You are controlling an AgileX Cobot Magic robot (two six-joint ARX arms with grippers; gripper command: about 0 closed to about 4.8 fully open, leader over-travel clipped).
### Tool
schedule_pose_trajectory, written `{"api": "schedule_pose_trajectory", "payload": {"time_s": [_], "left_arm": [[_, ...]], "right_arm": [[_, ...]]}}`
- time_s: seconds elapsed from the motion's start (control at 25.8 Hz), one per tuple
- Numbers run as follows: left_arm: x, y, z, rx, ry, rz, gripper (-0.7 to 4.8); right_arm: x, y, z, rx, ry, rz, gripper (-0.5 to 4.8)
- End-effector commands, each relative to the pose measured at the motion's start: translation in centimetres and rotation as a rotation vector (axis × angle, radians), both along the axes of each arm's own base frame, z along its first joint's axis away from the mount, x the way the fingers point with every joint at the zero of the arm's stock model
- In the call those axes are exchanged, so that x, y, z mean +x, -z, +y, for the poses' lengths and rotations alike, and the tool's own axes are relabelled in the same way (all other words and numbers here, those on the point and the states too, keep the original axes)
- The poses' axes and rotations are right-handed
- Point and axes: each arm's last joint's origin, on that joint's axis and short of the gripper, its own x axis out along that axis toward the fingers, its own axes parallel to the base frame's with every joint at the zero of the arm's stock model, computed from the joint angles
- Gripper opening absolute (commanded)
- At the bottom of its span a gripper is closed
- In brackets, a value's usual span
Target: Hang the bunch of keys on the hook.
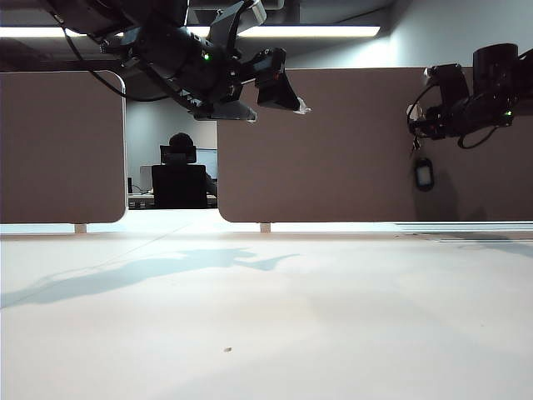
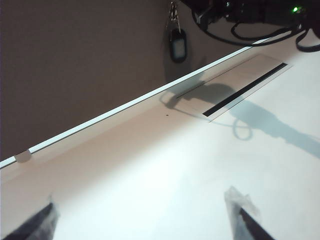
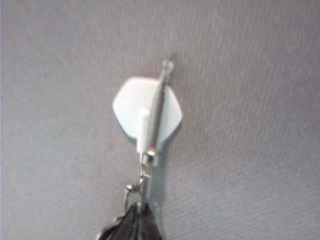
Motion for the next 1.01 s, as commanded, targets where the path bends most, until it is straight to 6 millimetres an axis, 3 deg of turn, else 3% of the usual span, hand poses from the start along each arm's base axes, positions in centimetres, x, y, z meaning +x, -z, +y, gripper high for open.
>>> {"api": "schedule_pose_trajectory", "payload": {"time_s": [0.04,0.19,0.23,0.27,0.35,0.39,0.43,0.46,0.81,0.89,0.97,1.01], "left_arm": [[-0.1,-0.1,0.0,0.005,-0.002,0.002,4.79],[-0.1,0.1,0.0,0.015,-0.001,0.019,4.79],[-0.1,0.1,0.0,0.015,-0.001,0.018,4.79],[-0.1,0.0,0.0,0.013,-0.001,0.015,4.79],[-0.1,-0.2,0.0,0.004,-0.001,-0.001,4.79],[-0.1,-0.3,0.0,-0.002,-0.001,-0.012,4.79],[-0.1,-0.6,0.0,-0.01,-0.001,-0.025,4.79],[-0.1,-0.9,0.0,-0.014,-0.001,-0.033,4.79],[-1.0,-5.5,0.5,-0.03,0.004,-0.057,4.79],[-1.5,-6.5,0.7,-0.045,0.005,-0.078,4.79],[-2.1,-7.6,1.0,-0.067,0.036,-0.09,4.79],[-2.5,-8.1,1.1,-0.089,0.055,-0.082,4.79]], "right_arm": [[0.1,0.6,0.1,0.001,-0.003,0.034,-0.06],[0.2,0.7,0.1,0.001,-0.003,0.027,-0.03],[0.2,0.5,0.1,0.0,-0.004,0.017,0.21],[0.1,0.4,0.1,-0.001,-0.004,0.013,0.75],[0.0,-0.2,0.2,-0.002,-0.003,0.002,2.62],[-0.1,-0.5,0.2,-0.002,-0.002,-0.002,3.3],[-0.2,-0.8,0.2,-0.002,-0.001,-0.004,3.79],[-0.4,-1.3,0.2,-0.002,-0.001,-0.005,3.9],[-2.7,-5.8,0.1,0.004,0.004,0.068,3.72],[-3.5,-6.8,0.1,0.009,0.006,0.118,2.63],[-4.6,-7.9,0.2,0.012,0.002,0.188,-0.32],[-5.1,-8.5,0.3,0.007,0.006,0.2,0.1]]}}
